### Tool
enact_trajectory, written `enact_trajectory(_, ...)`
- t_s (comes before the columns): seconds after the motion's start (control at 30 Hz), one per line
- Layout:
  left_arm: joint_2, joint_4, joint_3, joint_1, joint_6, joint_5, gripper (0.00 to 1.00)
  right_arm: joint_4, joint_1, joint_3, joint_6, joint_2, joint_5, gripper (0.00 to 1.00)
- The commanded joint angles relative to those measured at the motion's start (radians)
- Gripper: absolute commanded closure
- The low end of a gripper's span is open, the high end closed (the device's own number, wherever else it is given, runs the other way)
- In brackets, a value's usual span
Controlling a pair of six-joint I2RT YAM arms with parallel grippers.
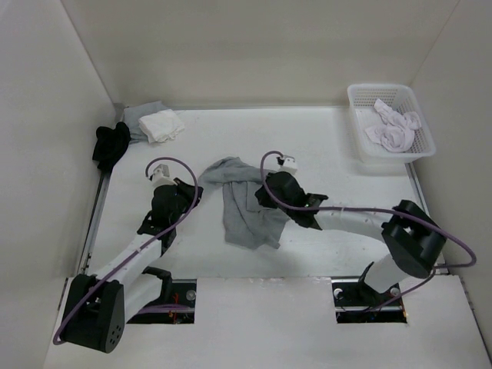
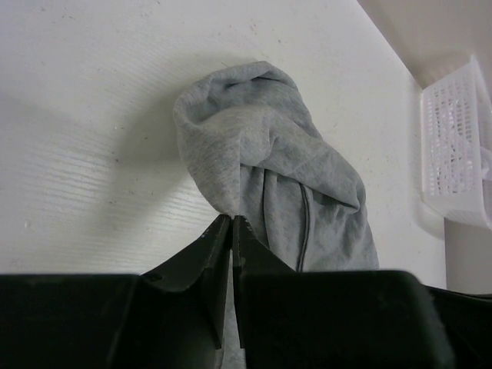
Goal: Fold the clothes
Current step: Flatten the tank top out
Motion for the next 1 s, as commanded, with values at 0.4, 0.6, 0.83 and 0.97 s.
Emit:
enact_trajectory(0.4,-0.016,0.051,-0.020,-0.006,-0.007,0.024,0.96,-0.099,0.085,0.185,-0.099,0.232,-0.039,0.68)
enact_trajectory(0.6,-0.014,0.057,-0.027,-0.006,-0.007,0.024,0.96,-0.113,0.094,0.188,-0.073,0.260,-0.038,0.67)
enact_trajectory(0.83,-0.016,0.057,-0.028,-0.005,-0.007,0.025,0.96,-0.116,0.094,0.187,-0.062,0.262,-0.006,0.70)
enact_trajectory(0.97,-0.014,0.057,-0.028,-0.005,-0.007,0.027,0.96,-0.116,0.091,0.170,-0.051,0.251,0.003,0.70)
